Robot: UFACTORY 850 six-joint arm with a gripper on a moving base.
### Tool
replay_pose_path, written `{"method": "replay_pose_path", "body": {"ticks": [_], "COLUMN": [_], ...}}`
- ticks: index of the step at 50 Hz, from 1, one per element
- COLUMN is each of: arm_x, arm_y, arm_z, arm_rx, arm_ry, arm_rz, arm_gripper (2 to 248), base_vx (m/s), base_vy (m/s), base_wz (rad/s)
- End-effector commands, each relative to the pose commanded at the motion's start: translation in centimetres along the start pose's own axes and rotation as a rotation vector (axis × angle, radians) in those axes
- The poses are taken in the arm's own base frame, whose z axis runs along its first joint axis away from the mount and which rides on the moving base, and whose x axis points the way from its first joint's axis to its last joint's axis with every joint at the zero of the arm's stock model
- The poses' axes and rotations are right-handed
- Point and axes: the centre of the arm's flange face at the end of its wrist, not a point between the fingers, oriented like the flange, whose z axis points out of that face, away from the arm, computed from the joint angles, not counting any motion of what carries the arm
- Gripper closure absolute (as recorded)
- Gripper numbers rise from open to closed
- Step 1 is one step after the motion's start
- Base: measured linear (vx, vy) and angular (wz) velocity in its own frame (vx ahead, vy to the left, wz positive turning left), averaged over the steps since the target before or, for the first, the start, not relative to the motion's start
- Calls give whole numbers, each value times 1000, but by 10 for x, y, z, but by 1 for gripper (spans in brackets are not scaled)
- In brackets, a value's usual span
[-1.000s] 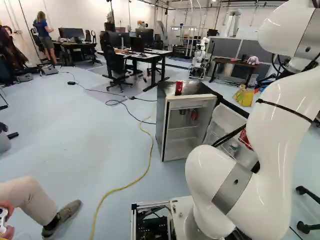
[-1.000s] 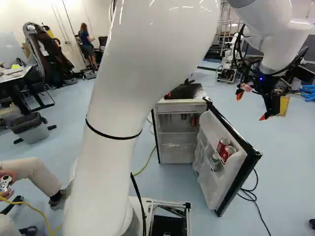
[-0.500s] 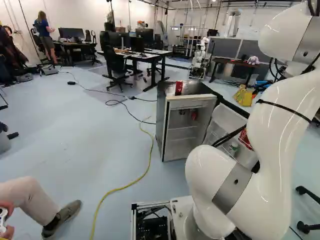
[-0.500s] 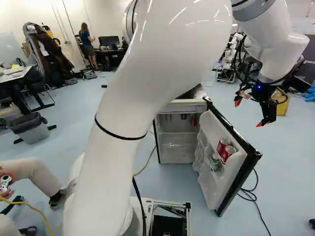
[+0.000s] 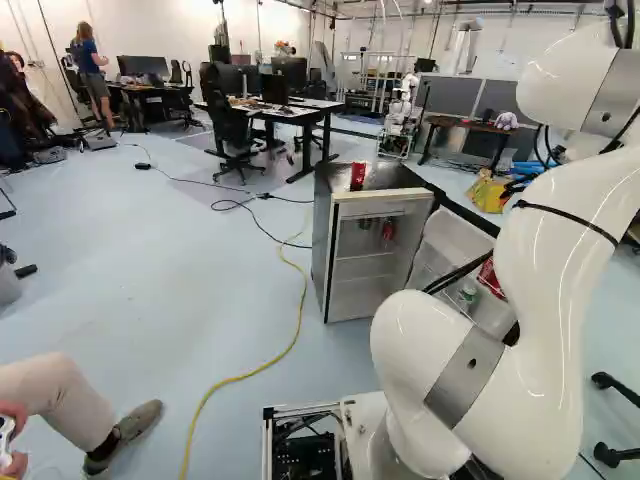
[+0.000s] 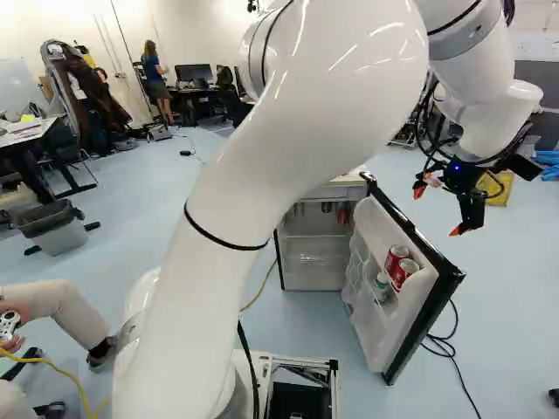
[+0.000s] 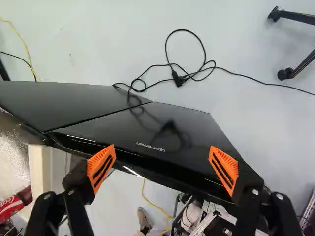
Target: Grab a drink from the fridge
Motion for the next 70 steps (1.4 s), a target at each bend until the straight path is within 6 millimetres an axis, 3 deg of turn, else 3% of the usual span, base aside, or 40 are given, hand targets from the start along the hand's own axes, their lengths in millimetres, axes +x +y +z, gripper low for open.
{"method": "replay_pose_path", "body": {"ticks": [46,70], "arm_x": [14,7], "arm_y": [16,24], "arm_z": [70,72], "arm_rx": [20,15], "arm_ry": [-94,-110], "arm_rz": [59,72], "arm_gripper": [3,3], "base_vx": [0,0], "base_vy": [0,0], "base_wz": [0,0]}}
